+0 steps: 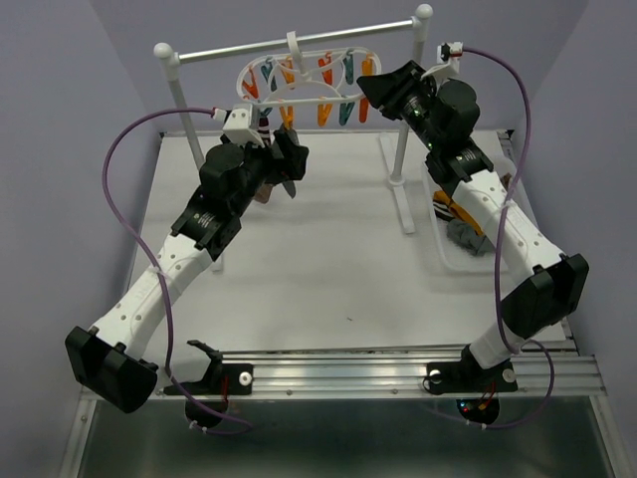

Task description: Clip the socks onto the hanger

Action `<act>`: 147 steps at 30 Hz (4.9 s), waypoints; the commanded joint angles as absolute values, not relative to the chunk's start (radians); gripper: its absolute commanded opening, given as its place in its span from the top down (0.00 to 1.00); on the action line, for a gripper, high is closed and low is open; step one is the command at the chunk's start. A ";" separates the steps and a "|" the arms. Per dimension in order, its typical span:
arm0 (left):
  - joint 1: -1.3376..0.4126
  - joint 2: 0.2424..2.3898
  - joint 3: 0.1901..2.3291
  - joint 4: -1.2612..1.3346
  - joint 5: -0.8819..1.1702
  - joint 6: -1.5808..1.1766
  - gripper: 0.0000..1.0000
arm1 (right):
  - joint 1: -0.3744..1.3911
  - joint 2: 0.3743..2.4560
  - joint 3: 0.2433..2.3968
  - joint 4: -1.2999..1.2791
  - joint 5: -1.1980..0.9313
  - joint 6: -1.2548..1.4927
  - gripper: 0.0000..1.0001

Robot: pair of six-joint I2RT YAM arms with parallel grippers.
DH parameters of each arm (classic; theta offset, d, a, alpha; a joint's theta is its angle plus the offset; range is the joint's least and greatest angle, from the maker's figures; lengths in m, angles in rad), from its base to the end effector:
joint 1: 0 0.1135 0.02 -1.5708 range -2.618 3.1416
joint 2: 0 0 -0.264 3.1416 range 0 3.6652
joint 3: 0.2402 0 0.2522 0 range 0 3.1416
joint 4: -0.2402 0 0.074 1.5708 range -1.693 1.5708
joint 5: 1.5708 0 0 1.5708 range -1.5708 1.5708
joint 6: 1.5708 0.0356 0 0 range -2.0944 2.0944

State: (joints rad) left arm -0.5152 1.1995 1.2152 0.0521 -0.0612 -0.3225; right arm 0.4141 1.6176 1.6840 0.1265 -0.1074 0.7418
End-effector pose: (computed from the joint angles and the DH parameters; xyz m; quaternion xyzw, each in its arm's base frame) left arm 0.2425 -0.1348 0.4308 0.0434 0.6814 -0.2779 0.6757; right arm 0.3465 0.1565 0.4743 0.0627 0.6331 0.4497 0.6270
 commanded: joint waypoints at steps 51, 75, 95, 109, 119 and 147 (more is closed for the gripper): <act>-0.407 1.252 1.413 0.075 -0.072 -0.207 0.01 | 0.347 1.511 1.624 0.149 -0.253 0.543 0.37; -0.330 1.350 1.482 0.058 -0.115 -0.248 0.01 | 0.322 1.272 1.295 -0.055 0.090 0.377 0.00; -0.313 1.304 1.448 0.066 -0.201 -0.229 0.01 | -0.114 1.373 1.177 -0.298 0.159 0.351 0.00; -0.434 1.089 1.208 0.069 -0.193 0.113 0.01 | -0.088 1.223 1.120 -0.175 -0.207 0.291 0.00; -0.474 0.936 1.019 0.270 -0.103 0.218 0.01 | 0.052 1.199 1.265 0.258 -0.584 0.748 0.05; -0.471 1.003 0.983 0.364 0.038 0.385 0.01 | 0.299 1.687 2.014 -0.090 -0.344 0.758 0.33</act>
State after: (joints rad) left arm -0.4740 1.0290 0.9817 0.2943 0.0261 0.3656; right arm 0.2897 1.7340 1.9575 -0.0643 -0.4107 0.8204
